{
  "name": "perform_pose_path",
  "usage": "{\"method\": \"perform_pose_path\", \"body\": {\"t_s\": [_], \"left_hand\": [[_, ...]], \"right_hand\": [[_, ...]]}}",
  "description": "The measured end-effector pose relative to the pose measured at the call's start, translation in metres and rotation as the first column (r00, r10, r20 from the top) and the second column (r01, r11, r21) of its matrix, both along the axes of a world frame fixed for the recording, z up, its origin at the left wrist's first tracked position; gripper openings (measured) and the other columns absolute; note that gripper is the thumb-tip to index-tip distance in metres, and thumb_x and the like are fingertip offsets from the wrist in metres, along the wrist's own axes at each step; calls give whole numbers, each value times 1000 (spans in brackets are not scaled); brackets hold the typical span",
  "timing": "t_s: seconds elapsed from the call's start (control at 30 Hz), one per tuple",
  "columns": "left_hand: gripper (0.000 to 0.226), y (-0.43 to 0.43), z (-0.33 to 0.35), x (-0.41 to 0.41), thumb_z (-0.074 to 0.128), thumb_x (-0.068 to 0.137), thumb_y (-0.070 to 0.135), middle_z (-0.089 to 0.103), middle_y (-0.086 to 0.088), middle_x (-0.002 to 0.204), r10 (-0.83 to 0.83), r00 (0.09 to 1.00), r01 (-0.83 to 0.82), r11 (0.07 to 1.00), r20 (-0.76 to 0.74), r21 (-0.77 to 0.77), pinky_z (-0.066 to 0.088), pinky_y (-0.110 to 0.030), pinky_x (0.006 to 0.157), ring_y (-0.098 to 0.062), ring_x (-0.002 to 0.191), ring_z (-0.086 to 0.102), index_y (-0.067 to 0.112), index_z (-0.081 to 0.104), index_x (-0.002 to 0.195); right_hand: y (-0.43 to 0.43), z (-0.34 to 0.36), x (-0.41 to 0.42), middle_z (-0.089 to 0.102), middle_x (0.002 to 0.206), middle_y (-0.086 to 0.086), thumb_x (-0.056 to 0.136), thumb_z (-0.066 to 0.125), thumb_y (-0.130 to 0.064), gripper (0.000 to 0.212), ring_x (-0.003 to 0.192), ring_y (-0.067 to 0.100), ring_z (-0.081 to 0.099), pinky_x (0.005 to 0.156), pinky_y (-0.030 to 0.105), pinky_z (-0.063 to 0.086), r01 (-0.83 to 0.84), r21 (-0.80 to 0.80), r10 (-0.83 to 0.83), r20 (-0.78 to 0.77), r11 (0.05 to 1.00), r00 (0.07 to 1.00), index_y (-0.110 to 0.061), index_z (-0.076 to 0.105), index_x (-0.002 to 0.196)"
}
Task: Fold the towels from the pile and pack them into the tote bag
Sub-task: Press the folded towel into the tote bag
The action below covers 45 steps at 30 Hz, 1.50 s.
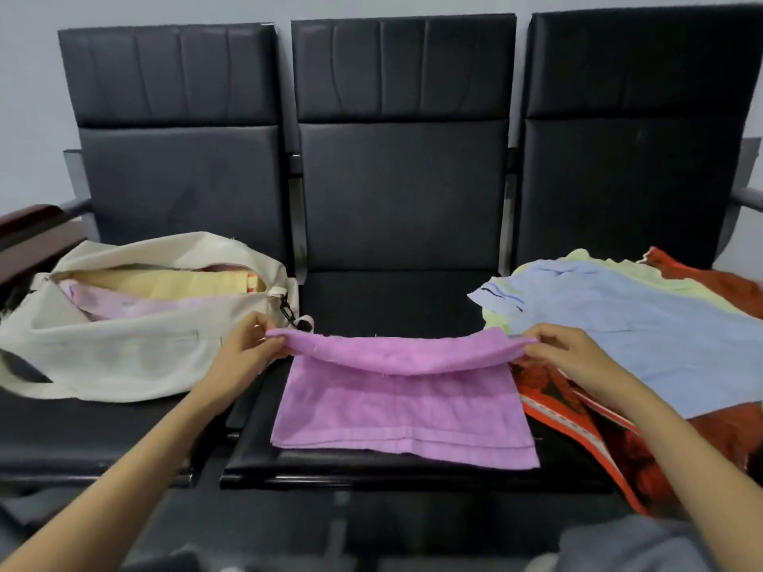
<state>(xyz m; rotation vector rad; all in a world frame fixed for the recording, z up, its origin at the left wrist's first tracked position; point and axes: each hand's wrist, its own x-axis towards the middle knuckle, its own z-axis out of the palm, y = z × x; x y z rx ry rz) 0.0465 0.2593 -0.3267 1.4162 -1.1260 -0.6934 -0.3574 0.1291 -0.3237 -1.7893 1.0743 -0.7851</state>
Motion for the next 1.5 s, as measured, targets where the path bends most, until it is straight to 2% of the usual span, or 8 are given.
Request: {"method": "perform_pose_path", "body": {"t_s": [0.23,0.63,0.8,0.9,1.03,1.13,1.27,1.5], "left_hand": [[38,38,-23,8,69,62,32,61,3,68,-205,976,193,970,70,148,57,-24,73,-10,72,63,4,46,75],[28,40,-41,25,72,64,42,63,-2,78,-477,861,338,795,175,503,40,-31,76,-11,75,54,18,62,72],[23,19,-48,16,75,78,38,69,1,83,-100,936,-20,943,339,332,43,-25,71,-13,78,59,18,69,88],[26,0,-55,13,75,80,31,60,-1,82,52,894,-266,861,446,433,37,-27,58,-21,79,55,13,57,87],[44,-17,-57,5,80,72,43,54,-1,70,15,932,-251,746,362,616,37,-29,56,-19,67,52,11,51,66],[33,-27,-55,-4,80,73,33,65,-4,92,24,958,-204,758,285,619,50,-33,75,-23,89,61,7,66,89],[26,-29,-42,-9,67,82,17,67,-7,106,7,971,-132,851,240,509,51,-36,86,-23,96,62,10,65,107],[25,-5,5,9,60,92,25,60,-4,103,50,985,-100,944,166,314,47,-27,73,-17,92,61,15,50,113]], "right_hand": [[17,-15,-29,72,96,2,84,67,2,19,90,12,68,84,19,51,-215,29,215,-228,976,950,-16,74,83],[25,-21,-22,72,94,4,74,80,-21,12,74,8,61,74,23,49,-410,178,446,-430,894,785,-31,74,78],[22,-18,-10,72,84,-6,84,69,-39,9,72,7,61,75,25,48,-330,74,316,-542,941,778,-35,76,79],[21,-22,13,70,86,-14,88,67,-30,8,81,-1,59,77,19,45,-295,-115,188,-546,948,816,-29,75,86],[26,-29,59,58,125,-11,97,53,-28,26,113,0,47,99,15,30,-373,-247,185,-554,894,812,-23,63,121],[31,-39,92,21,158,-5,100,41,-42,53,146,14,11,118,30,8,-415,-150,218,-668,897,711,-31,25,150],[33,-56,125,-20,159,-10,90,30,-71,73,145,20,-25,113,61,-10,-432,-51,215,-811,901,544,-48,-9,148],[33,-74,183,-19,159,-10,64,15,-92,98,145,22,-24,110,65,-14,-503,-39,243,-841,864,483,-48,-7,149]]}}
